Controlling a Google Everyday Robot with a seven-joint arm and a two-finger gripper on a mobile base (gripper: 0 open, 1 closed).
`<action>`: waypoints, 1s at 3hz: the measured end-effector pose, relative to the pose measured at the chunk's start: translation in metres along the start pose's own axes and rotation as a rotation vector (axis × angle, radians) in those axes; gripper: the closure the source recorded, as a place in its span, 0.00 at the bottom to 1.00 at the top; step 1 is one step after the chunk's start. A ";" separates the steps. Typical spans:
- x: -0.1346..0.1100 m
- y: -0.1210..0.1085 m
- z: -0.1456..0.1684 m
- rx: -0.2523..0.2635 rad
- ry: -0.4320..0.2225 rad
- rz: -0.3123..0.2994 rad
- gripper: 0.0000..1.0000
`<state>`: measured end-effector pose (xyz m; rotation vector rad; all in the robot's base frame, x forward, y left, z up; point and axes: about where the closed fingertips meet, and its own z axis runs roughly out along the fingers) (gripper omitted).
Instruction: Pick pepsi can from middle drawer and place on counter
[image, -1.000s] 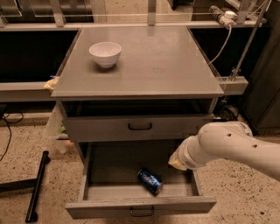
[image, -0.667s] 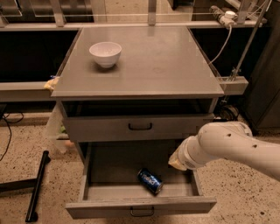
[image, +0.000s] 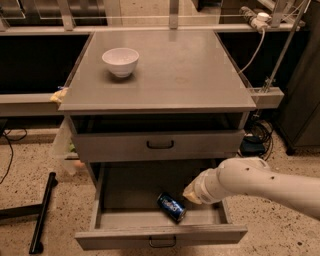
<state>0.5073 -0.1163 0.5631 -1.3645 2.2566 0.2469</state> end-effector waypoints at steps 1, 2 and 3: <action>-0.008 0.011 0.037 -0.031 -0.060 0.050 1.00; -0.018 0.021 0.068 -0.059 -0.107 0.073 0.82; -0.023 0.027 0.094 -0.063 -0.126 0.056 0.61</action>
Offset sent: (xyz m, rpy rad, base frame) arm 0.0166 0.0805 -0.0772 0.2108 0.0303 -0.0286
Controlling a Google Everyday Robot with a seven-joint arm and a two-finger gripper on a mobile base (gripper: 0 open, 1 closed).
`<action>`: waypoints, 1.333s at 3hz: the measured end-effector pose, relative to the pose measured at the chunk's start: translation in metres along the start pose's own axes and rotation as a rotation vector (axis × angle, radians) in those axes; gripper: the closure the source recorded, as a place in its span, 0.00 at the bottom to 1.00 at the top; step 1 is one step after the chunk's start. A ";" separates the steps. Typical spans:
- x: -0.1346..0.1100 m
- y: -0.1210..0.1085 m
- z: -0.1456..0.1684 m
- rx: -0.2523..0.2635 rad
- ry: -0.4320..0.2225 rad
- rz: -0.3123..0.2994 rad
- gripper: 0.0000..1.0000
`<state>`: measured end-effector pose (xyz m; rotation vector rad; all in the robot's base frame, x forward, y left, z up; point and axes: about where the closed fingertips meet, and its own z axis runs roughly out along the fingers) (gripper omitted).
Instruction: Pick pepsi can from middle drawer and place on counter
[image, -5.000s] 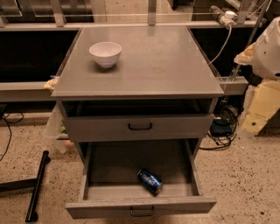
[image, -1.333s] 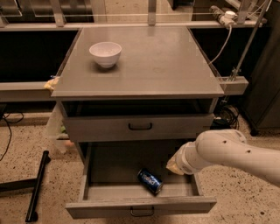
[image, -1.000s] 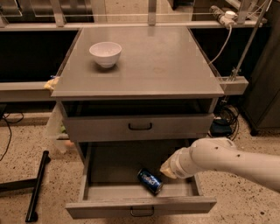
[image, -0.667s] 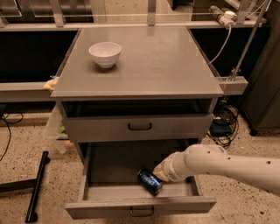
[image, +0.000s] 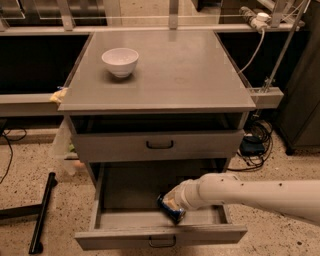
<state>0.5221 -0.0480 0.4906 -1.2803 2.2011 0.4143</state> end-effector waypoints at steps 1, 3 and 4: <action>0.005 -0.002 0.021 0.004 -0.002 -0.028 0.45; 0.018 -0.021 0.053 0.017 0.025 -0.062 0.36; 0.025 -0.028 0.065 0.018 0.042 -0.062 0.34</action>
Offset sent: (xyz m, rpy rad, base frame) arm 0.0299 0.0069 -0.0571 -0.0555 -0.0540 0.0557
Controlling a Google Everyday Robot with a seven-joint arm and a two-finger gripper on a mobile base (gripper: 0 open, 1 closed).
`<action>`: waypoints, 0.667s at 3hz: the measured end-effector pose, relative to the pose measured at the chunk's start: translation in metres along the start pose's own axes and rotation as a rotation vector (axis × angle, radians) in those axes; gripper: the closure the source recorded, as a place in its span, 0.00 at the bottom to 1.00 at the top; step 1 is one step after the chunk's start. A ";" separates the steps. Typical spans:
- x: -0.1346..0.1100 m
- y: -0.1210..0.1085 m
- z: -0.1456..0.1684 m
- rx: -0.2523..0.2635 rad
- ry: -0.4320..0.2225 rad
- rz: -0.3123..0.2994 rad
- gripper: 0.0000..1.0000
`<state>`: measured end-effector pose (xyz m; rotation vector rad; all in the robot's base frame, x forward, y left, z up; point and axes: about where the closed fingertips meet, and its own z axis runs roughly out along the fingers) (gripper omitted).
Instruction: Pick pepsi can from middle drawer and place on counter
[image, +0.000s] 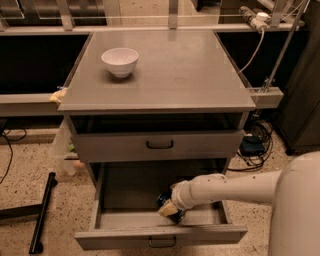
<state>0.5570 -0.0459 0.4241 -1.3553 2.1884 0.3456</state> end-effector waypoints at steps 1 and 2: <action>0.013 -0.007 0.015 0.005 0.038 -0.006 0.34; 0.029 -0.013 0.028 0.016 0.092 -0.020 0.33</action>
Offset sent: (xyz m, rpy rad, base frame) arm 0.0146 -0.0259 -0.0634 -0.1733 0.0299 -0.0013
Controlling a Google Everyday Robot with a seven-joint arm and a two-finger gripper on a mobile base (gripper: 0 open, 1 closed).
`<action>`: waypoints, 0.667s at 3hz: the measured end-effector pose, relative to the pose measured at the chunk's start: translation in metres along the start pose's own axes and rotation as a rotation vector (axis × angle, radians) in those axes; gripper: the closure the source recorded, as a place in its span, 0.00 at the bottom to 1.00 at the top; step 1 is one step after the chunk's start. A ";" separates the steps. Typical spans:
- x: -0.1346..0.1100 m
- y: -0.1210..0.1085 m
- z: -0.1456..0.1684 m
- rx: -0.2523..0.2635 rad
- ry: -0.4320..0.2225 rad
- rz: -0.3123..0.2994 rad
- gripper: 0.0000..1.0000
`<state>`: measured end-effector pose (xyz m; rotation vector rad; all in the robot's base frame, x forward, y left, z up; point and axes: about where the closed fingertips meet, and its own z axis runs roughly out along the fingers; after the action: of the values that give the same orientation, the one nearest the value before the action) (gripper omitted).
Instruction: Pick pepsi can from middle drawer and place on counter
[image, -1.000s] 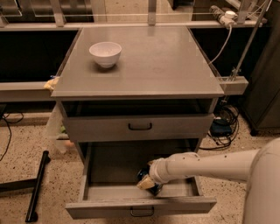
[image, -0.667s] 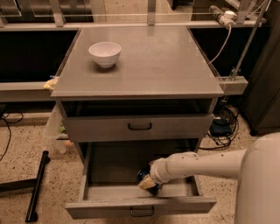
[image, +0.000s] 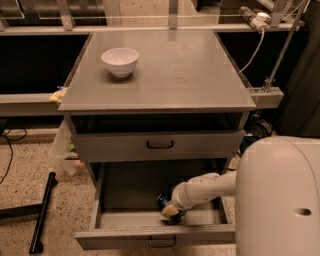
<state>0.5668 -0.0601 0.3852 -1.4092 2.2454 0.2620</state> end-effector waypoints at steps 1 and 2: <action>0.017 0.000 0.013 0.002 0.062 -0.017 0.35; 0.023 0.002 0.011 0.003 0.088 -0.019 0.53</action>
Offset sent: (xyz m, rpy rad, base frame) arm -0.0135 -0.0186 -0.0180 -0.1119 0.0369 0.0004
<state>0.5594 -0.0733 0.3645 -1.4657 2.3005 0.1940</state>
